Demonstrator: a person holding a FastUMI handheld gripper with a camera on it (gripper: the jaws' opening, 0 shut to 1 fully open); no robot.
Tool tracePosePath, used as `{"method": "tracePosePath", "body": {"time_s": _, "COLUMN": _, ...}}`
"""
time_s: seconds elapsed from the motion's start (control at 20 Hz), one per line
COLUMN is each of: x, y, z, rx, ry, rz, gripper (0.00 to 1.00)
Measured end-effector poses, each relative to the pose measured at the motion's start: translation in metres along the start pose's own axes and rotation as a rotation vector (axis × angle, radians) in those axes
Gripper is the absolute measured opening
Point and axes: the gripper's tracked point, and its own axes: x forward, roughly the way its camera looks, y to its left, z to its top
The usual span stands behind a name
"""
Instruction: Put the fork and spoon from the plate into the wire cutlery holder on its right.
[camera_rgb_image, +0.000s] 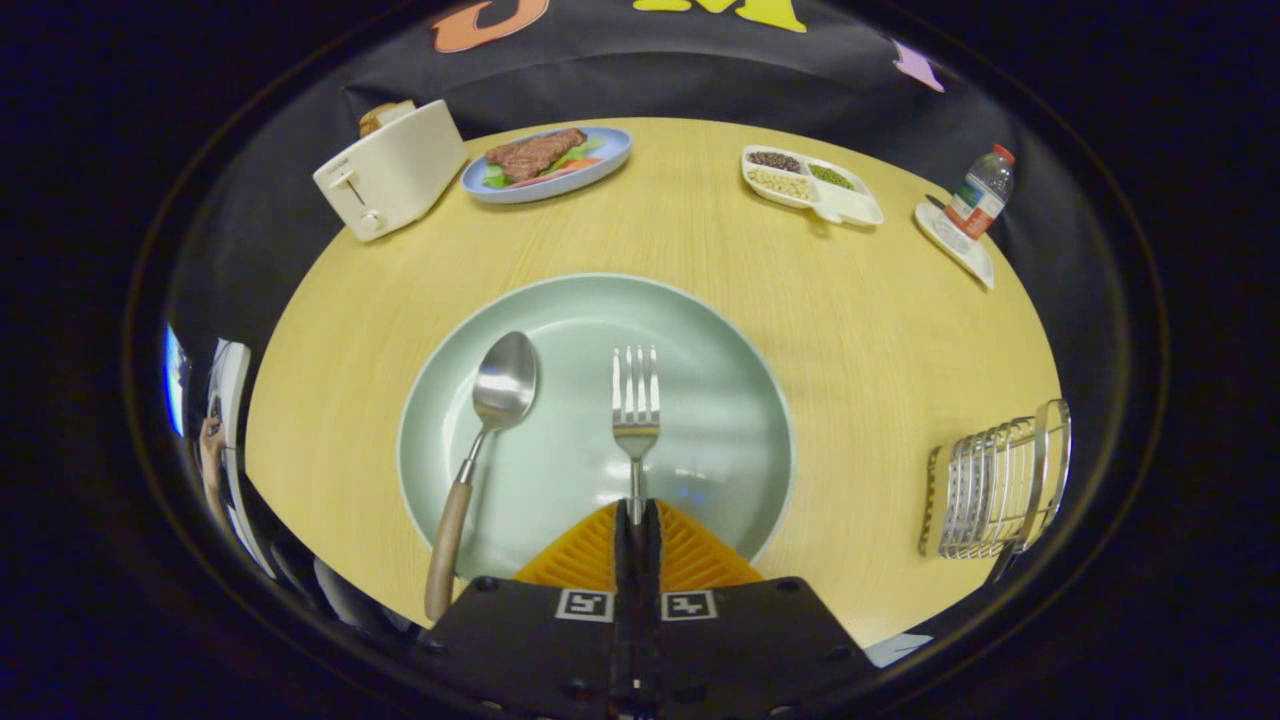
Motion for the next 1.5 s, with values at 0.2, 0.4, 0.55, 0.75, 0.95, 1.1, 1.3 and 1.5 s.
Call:
{"method": "tracePosePath", "body": {"time_s": 0.2, "x": -0.011, "y": -0.003, "z": 0.003, "rx": 0.016, "ry": -0.027, "rz": 0.000, "gripper": 0.00}}
{"method": "tracePosePath", "body": {"time_s": 0.4, "x": -0.033, "y": -0.012, "z": 0.010, "rx": 0.004, "ry": -0.089, "rz": -0.021, "gripper": 0.01}}
{"method": "tracePosePath", "body": {"time_s": 0.55, "x": -0.052, "y": -0.021, "z": 0.018, "rx": 0.005, "ry": -0.148, "rz": -0.019, "gripper": 0.00}}
{"method": "tracePosePath", "body": {"time_s": 0.75, "x": -0.081, "y": -0.049, "z": 0.024, "rx": 0.028, "ry": -0.219, "rz": -0.027, "gripper": 0.01}}
{"method": "tracePosePath", "body": {"time_s": 0.95, "x": -0.105, "y": -0.082, "z": 0.027, "rx": 0.049, "ry": -0.269, "rz": -0.032, "gripper": 0.01}}
{"method": "tracePosePath", "body": {"time_s": 1.1, "x": -0.118, "y": -0.112, "z": 0.025, "rx": 0.069, "ry": -0.292, "rz": -0.039, "gripper": 0.01}}
{"method": "tracePosePath", "body": {"time_s": 1.3, "x": -0.125, "y": -0.155, "z": 0.018, "rx": 0.100, "ry": -0.295, "rz": -0.058, "gripper": 0.01}}
{"method": "tracePosePath", "body": {"time_s": 1.5, "x": -0.129, "y": -0.196, "z": 0.006, "rx": 0.142, "ry": -0.288, "rz": -0.075, "gripper": 0.01}}
